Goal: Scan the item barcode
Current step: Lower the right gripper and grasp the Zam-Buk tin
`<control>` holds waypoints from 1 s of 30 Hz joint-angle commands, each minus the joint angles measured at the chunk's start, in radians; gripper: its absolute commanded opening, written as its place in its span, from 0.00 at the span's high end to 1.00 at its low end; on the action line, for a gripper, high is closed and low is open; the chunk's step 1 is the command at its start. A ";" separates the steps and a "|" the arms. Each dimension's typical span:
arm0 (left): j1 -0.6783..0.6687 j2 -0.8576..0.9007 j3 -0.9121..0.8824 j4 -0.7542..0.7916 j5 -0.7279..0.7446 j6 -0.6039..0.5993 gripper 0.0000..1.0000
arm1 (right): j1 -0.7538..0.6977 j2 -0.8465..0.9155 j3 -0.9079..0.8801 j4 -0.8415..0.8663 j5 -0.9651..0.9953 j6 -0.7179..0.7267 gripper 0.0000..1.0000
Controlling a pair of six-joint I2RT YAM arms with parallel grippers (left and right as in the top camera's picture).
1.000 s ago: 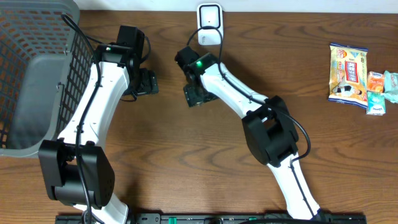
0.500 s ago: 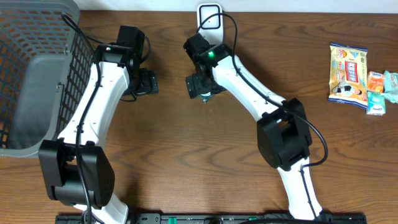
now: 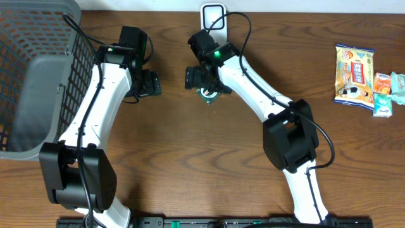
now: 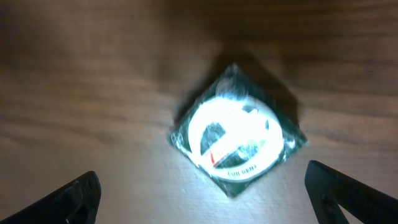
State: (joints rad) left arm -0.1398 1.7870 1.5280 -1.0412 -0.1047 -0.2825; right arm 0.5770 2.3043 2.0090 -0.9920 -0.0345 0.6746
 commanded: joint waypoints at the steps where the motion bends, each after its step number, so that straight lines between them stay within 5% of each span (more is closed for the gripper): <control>1: 0.001 -0.002 -0.002 -0.005 -0.012 0.009 0.02 | -0.006 -0.021 0.005 0.059 0.002 0.110 0.01; 19: 0.001 -0.002 -0.002 -0.005 -0.013 0.009 0.02 | 0.000 0.021 -0.027 0.084 0.190 0.393 0.02; 30: 0.001 -0.002 -0.002 -0.005 -0.012 0.009 0.02 | 0.011 0.038 -0.029 0.027 0.189 0.437 0.04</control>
State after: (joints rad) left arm -0.1398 1.7870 1.5280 -1.0412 -0.1047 -0.2825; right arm 0.5739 2.3085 1.9877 -0.9565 0.1322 1.0771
